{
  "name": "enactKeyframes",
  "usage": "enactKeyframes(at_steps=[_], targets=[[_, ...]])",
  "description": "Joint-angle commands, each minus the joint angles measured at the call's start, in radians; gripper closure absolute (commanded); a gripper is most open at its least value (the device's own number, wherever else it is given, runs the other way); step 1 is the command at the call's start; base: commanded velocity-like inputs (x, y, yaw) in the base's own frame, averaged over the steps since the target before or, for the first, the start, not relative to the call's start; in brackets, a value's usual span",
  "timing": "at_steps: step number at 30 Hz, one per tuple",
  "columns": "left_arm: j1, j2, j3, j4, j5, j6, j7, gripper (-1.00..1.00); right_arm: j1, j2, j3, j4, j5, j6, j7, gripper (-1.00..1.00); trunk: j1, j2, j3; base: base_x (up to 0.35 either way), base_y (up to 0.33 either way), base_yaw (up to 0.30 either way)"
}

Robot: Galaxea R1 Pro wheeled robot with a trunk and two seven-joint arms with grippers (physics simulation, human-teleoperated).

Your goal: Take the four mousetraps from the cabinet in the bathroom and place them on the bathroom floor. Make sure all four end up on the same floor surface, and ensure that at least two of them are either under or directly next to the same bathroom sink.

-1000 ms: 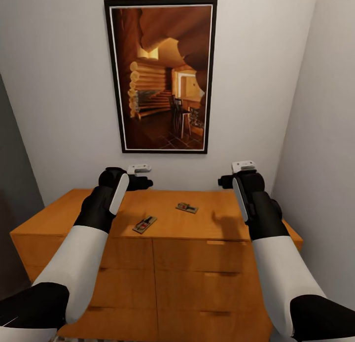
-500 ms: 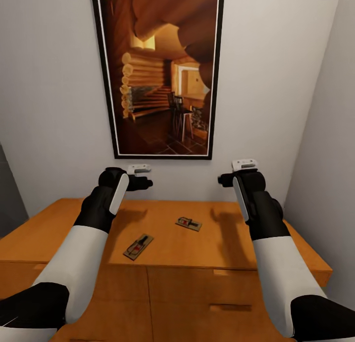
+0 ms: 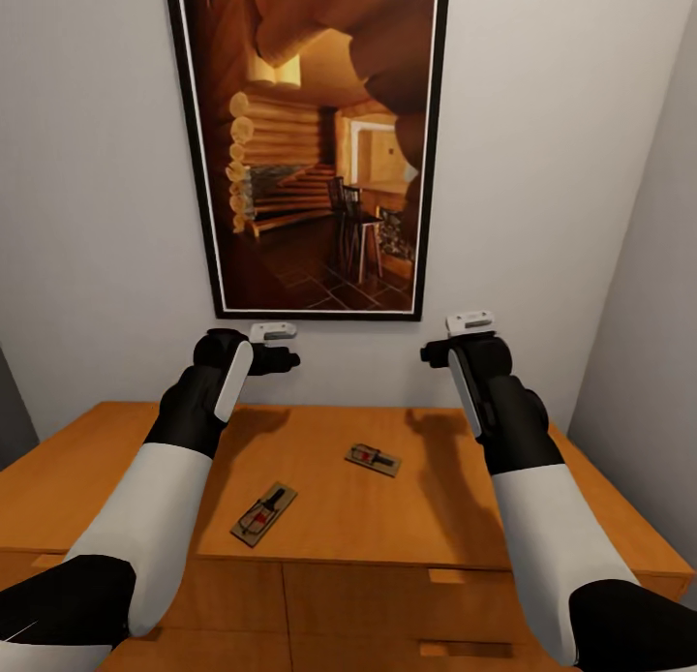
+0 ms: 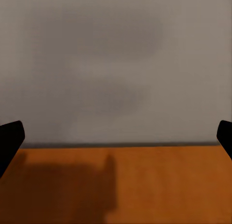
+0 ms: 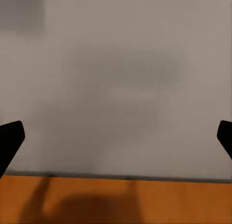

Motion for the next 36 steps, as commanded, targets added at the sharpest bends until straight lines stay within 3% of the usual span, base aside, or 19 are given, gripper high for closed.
enactKeyframes(at_steps=[1, 19, 36], targets=[[-0.001, 0.0, -0.001, -0.001, 0.01, 0.003, 0.01, -1.0, -0.001, 0.0, 0.004, 0.0, 0.006, 0.005, 0.001, -1.0, 0.0, -0.001, -0.001, 0.029, 0.0, 0.035], [-0.001, 0.0, -0.001, 0.0, 0.011, 0.003, 0.01, -1.0, -0.001, 0.007, 0.013, 0.005, -0.006, 0.005, 0.003, -1.0, 0.0, -0.001, -0.001, 0.007, 0.0, 0.188], [-0.001, 0.0, -0.002, 0.001, 0.011, 0.003, 0.01, -1.0, -0.001, 0.006, 0.013, 0.01, -0.087, 0.005, 0.004, -1.0, 0.0, -0.001, -0.001, 0.0, 0.0, 0.268]])
